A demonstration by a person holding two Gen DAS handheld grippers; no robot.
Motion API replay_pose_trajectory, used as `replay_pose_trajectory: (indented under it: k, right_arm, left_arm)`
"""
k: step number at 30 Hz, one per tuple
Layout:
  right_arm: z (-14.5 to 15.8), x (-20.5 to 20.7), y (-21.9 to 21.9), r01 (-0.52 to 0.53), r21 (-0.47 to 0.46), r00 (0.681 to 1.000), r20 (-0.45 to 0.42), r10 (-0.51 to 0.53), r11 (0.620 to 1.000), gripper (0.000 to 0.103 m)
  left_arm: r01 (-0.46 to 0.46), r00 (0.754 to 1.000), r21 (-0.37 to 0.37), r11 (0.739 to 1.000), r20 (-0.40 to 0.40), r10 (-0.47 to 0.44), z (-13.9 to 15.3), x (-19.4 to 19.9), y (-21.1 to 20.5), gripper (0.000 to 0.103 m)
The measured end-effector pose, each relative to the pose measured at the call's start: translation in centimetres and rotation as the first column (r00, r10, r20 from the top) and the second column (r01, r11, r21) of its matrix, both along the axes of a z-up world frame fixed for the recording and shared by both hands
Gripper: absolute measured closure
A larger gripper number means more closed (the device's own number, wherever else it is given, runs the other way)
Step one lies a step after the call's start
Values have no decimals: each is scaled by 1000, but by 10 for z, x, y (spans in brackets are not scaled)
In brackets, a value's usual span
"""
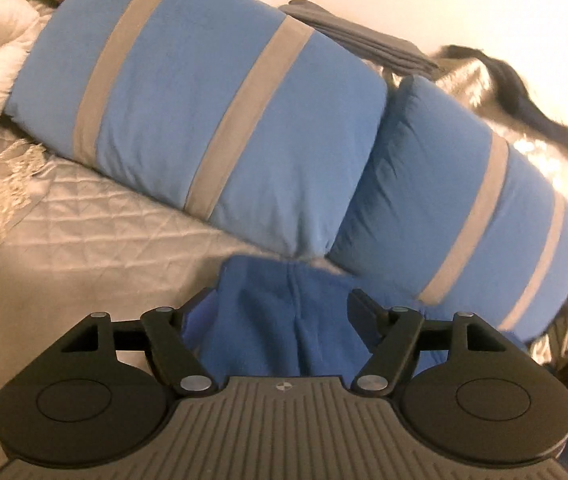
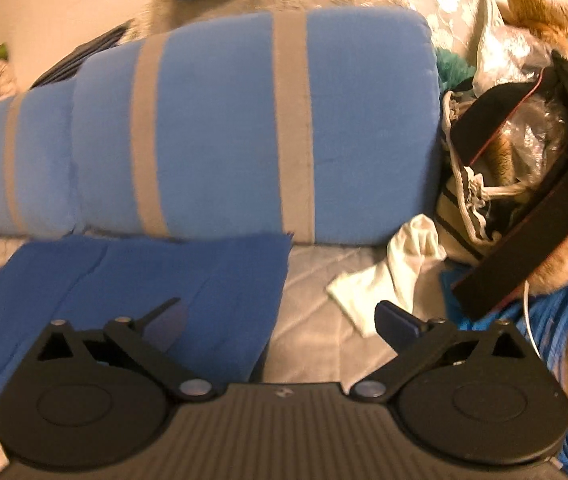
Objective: Fold clothes
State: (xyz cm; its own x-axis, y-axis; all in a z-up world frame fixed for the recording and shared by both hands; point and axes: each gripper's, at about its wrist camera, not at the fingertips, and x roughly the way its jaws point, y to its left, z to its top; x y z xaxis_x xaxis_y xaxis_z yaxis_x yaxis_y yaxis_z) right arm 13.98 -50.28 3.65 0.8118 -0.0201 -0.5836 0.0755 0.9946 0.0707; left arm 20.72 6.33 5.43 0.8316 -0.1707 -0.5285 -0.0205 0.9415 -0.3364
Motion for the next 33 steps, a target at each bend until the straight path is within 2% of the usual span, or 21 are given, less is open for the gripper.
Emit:
replay_pose_trajectory:
  k: [3, 7, 9, 13, 19, 22, 24, 28, 30, 33]
  right_arm:
    - [4, -26, 18, -13, -50, 1000, -14, 12, 999, 0]
    - [7, -49, 37, 0, -17, 999, -42, 0, 1000, 0]
    - [10, -58, 47, -5, -1, 999, -42, 5, 1000, 0]
    - [11, -77, 67, 6, 21, 1000, -9, -6, 1000, 0]
    - [-10, -109, 92, 117, 124, 993, -3, -117, 985, 0]
    - [-28, -123, 98, 146, 228, 989, 3, -151, 963, 0]
    - [-41, -126, 102, 152, 280, 987, 1, -159, 948, 0]
    - [-69, -119, 110, 202, 324, 979, -40, -200, 924, 0]
    - [-83, -116, 111, 228, 360, 973, -55, -223, 905, 0]
    - [-103, -111, 110, 254, 416, 967, -92, -238, 873, 0]
  left_arm:
    - [2, 1000, -22, 1000, 16, -2, 0, -15, -2, 33]
    - [35, 998, -85, 996, 63, -29, -1, -31, -3, 31]
    - [44, 995, -71, 997, 91, -37, -2, -40, -6, 31]
    - [36, 992, 6, 999, 124, -36, -9, -61, -11, 31]
    - [44, 990, -37, 998, 135, -39, -23, -104, -4, 31]
    - [72, 987, -64, 995, 149, -62, -32, -128, -5, 31]
    - [88, 988, -71, 994, 137, -78, -39, -136, -7, 30]
    - [110, 991, -79, 991, 84, -103, -53, -142, -12, 30]
    - [102, 995, -125, 987, 34, -99, -63, -139, -10, 30]
    - [80, 994, -242, 967, -55, -97, -80, -131, -4, 30]
